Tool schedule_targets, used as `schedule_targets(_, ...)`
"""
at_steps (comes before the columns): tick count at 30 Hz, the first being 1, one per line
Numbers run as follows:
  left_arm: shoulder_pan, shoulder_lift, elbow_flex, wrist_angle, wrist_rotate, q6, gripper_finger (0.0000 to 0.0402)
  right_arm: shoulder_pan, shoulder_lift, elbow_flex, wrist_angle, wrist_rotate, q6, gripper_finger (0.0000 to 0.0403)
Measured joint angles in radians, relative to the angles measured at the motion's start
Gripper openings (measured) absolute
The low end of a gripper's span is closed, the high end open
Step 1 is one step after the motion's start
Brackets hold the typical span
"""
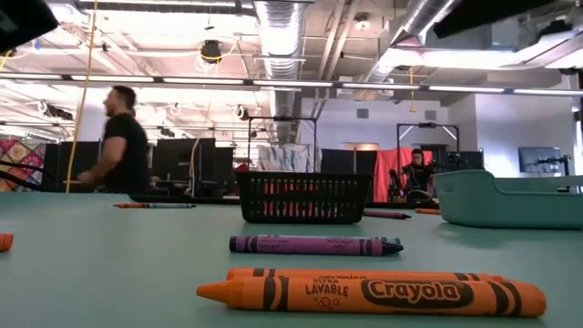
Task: Sort crayons
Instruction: Put the orange crayon into the orange bin
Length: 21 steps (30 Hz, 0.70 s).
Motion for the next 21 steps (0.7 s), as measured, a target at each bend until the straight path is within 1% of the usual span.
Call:
schedule_targets(4,0.011,0.150,0.082,-0.074,0.069,-0.014,0.0077,0.007,0.076,0.000,0.037,0.005,0.004,0.0072)
schedule_targets(7,0.035,0.214,0.112,-0.091,0.128,-0.023,0.0077,-0.003,0.128,0.000,0.057,0.017,0.005,0.0072)
schedule_targets(12,0.078,0.253,0.119,-0.127,0.162,-0.048,0.0077,-0.036,0.167,0.000,0.055,0.029,-0.010,0.0072)
schedule_targets(17,0.086,0.272,0.117,-0.131,0.184,-0.050,0.0077,-0.064,0.152,0.000,0.059,0.025,-0.010,0.0072)
schedule_targets(21,0.087,0.272,0.097,-0.122,0.186,-0.105,0.0077,-0.066,0.131,0.000,0.067,0.018,-0.011,0.0072)
